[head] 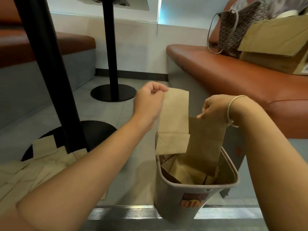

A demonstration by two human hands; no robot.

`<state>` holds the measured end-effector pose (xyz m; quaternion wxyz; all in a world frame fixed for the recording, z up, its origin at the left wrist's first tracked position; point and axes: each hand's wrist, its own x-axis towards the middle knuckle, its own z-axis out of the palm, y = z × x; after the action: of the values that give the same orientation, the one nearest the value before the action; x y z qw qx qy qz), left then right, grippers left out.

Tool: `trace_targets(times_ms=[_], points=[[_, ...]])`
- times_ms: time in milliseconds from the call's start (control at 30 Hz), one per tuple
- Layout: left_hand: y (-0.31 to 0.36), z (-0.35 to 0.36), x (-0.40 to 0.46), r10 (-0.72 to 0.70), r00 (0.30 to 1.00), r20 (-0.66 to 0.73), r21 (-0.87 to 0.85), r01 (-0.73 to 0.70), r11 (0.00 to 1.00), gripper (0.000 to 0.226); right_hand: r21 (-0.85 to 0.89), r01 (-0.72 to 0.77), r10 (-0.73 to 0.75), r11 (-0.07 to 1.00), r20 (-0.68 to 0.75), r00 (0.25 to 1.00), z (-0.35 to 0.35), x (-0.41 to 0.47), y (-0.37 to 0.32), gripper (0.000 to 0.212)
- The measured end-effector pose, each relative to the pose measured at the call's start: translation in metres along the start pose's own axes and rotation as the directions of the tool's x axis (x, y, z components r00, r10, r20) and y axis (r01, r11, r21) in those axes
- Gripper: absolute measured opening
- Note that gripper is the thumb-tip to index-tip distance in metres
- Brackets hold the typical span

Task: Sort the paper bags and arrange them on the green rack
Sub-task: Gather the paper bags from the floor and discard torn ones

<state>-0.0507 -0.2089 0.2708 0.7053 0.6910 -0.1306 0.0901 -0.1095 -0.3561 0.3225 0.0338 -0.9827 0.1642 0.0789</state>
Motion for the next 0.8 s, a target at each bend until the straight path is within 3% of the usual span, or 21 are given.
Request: trace_targets(times_ms=[100, 167, 233, 300, 400, 467, 600, 667, 800], points=[[-0.014, 0.012, -0.009, -0.038, 0.996, 0.077, 0.068, 0.033, 0.997, 0.031, 0.076, 0.023, -0.02, 0.997, -0.046, 0.999, 0.009, 0.006, 0.001, 0.063], [-0.022, 0.018, -0.014, -0.06, 0.986, 0.157, 0.089, 0.047, 0.995, 0.03, 0.195, 0.127, -0.102, 0.973, -0.131, 0.986, 0.009, 0.008, -0.003, 0.081], [-0.028, 0.021, -0.017, -0.091, 0.965, 0.246, 0.084, 0.072, 0.994, 0.027, 0.272, 0.211, -0.181, 0.939, -0.131, 0.975, 0.008, 0.009, -0.009, 0.071], [-0.03, 0.023, -0.016, -0.123, 0.94, 0.318, 0.048, 0.114, 0.992, 0.025, 0.24, 0.253, -0.233, 0.937, -0.108, 0.966, 0.01, 0.011, -0.013, 0.043], [-0.034, 0.022, -0.012, -0.121, 0.924, 0.363, 0.013, 0.125, 0.992, 0.023, 0.117, 0.236, -0.219, 0.965, -0.138, 0.966, 0.013, 0.017, -0.012, 0.019], [-0.037, 0.015, -0.007, -0.102, 0.922, 0.374, 0.101, 0.069, 0.993, 0.019, 0.095, 0.197, -0.185, 0.976, -0.126, 0.975, 0.015, 0.021, -0.01, 0.015], [-0.057, -0.018, 0.008, -0.138, 0.944, 0.298, 0.281, 0.051, 0.958, 0.011, -0.031, 0.135, -0.137, 0.99, -0.044, 0.99, 0.028, 0.026, -0.019, 0.023], [-0.073, -0.041, 0.015, -0.161, 0.971, 0.179, 0.349, 0.091, 0.933, 0.01, 0.008, 0.152, -0.151, 0.988, -0.077, 0.986, 0.039, 0.028, -0.033, 0.034], [-0.108, -0.094, 0.024, -0.222, 0.975, 0.022, 0.479, 0.185, 0.858, 0.01, 0.131, 0.286, -0.272, 0.949, -0.112, 0.956, 0.062, 0.035, -0.084, 0.036]])
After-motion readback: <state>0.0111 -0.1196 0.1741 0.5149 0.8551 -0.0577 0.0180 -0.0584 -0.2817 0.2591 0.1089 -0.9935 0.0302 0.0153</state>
